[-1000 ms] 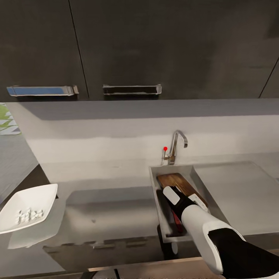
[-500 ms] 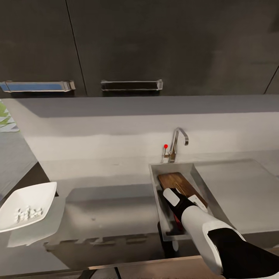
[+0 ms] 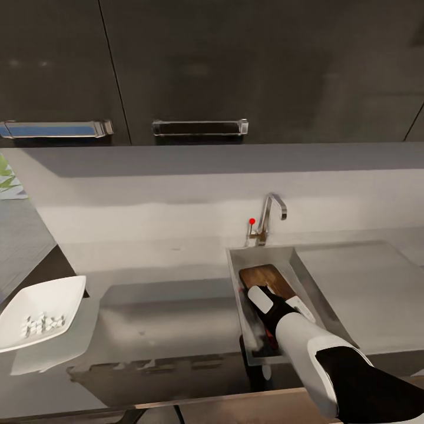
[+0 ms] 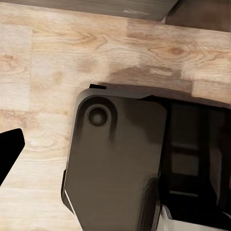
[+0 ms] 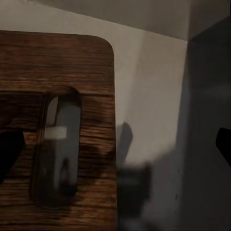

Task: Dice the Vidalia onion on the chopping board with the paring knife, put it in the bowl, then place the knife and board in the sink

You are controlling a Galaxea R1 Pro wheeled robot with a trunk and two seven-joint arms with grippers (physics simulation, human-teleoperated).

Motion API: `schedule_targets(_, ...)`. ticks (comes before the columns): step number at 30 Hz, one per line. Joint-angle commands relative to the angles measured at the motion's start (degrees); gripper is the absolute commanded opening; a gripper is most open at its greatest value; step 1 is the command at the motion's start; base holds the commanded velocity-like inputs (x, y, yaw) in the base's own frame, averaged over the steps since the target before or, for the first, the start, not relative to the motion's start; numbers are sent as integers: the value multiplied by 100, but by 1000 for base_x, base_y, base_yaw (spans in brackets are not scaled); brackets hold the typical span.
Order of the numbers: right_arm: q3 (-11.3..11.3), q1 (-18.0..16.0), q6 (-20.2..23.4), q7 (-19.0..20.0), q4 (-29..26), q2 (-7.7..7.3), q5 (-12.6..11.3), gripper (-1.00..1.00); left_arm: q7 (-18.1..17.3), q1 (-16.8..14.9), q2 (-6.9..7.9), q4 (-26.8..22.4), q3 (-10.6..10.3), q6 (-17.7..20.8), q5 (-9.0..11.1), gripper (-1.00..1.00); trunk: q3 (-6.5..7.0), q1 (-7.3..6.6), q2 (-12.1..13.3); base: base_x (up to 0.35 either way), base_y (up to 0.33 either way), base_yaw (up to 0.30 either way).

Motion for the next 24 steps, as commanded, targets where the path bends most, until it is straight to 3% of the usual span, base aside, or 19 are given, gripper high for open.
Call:
schedule_targets(1, 52, -6, -64, -16, 3, 0, -46, 100, -10, 3, -4, -8, 10, -5, 55, 100, -9, 3, -8, 0, 0, 0)
schedule_targets(7, 90, -6, -100, -58, -122, 0, -19, 100, -10, 4, -4, -8, 10, -5, 55, 100, -9, 3, -8, 0, 0, 0)
schedule_targets(11, 367, -6, 57, -130, -751, 0, 131, 100, -10, 3, -4, -8, 8, -5, 55, 100, -9, 3, -8, 0, 0, 0)
schedule_targets(13, 600, -6, 466, -323, -1428, 0, 205, 100, -10, 3, -4, -8, 6, -5, 55, 100, -9, 3, -8, 0, 0, 0)
schedule_targets(14, 721, -4, 900, -560, -1975, 0, 231, 100, -10, 4, -4, -13, 7, -5, 55, 100, -9, 3, -8, 0, 0, 0)
schedule_targets(17, 822, -4, 1688, -908, -2867, 0, 250, 100, -10, 3, -4, -19, 8, -5, 55, 100, -9, 3, -8, 0, 0, 0)
schedule_targets(20, 902, 0, 2467, -998, -3554, 0, 255, 100, -10, 4, -4, -25, 8, -5, 55, 100, -9, 3, -8, 0, 0, 0)
schedule_targets(22, 1202, 10, 2856, -901, -3838, 0, 256, 100, -10, 3, -4, -29, 8, -5, 55, 100, -9, 3, -8, 0, 0, 0)
schedule_targets(24, 1896, 47, 3122, -706, -4201, 0, 254, 100, -10, 4, -4, -31, 8, -5, 55, 100, -9, 3, -8, 0, 0, 0)
